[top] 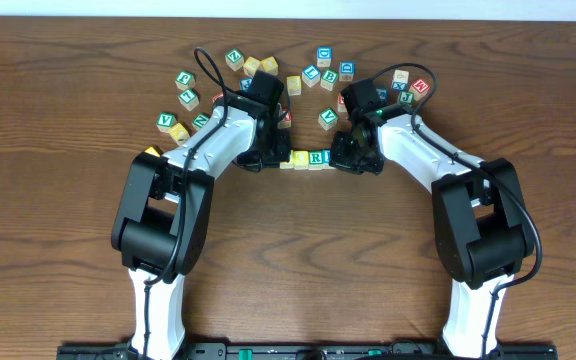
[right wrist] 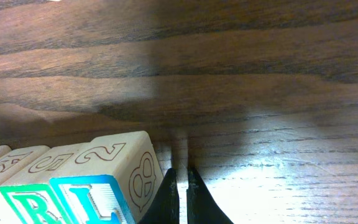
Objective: Spell out CORL
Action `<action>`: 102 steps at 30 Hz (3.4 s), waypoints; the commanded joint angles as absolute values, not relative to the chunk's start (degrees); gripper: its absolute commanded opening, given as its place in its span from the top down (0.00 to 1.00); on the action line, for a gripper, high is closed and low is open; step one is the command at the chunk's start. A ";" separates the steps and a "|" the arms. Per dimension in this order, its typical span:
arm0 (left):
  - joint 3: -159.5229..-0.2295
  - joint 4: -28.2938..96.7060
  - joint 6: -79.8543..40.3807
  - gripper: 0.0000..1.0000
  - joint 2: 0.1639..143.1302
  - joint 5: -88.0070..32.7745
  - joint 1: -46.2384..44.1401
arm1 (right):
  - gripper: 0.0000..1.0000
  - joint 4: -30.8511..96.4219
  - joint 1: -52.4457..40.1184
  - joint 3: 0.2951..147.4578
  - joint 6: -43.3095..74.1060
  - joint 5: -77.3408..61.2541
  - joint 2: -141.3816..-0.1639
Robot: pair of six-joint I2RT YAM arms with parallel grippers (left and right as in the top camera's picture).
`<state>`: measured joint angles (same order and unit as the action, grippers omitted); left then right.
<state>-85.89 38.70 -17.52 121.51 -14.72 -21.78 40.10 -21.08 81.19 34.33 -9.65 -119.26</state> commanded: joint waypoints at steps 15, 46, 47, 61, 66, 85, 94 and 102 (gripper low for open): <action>-88.27 40.01 -11.81 0.93 120.81 -12.40 -20.91 | 0.98 43.57 -19.66 81.65 32.45 -9.30 -117.86; -88.27 43.16 -4.99 0.92 96.09 -11.66 -11.94 | 0.91 30.17 -29.02 81.76 23.94 -1.61 -110.67; -88.27 43.51 -5.28 0.92 96.09 -10.83 -11.90 | 0.91 28.60 -29.36 81.76 23.94 -1.34 -111.00; -88.18 46.09 -17.89 0.92 96.23 6.09 -11.90 | 0.89 16.51 -31.64 83.61 25.23 -1.23 -118.56; -88.09 46.04 -19.22 0.92 96.23 7.44 -11.73 | 0.90 21.52 -32.69 89.93 25.21 -1.23 -123.50; -86.46 46.46 -20.29 0.92 96.23 7.35 -9.43 | 0.94 30.89 -34.24 94.54 27.38 1.39 -127.44; -86.46 46.46 -20.27 0.92 96.23 7.35 -9.43 | 0.94 31.97 -34.92 94.54 27.83 1.41 -127.44; -86.46 46.46 -20.29 0.92 96.23 7.35 -9.43 | 0.94 31.48 -34.83 94.56 27.44 2.07 -127.44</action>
<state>-87.02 46.17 -19.70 96.38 6.39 -9.58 31.83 -34.02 93.27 26.79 0.95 -127.02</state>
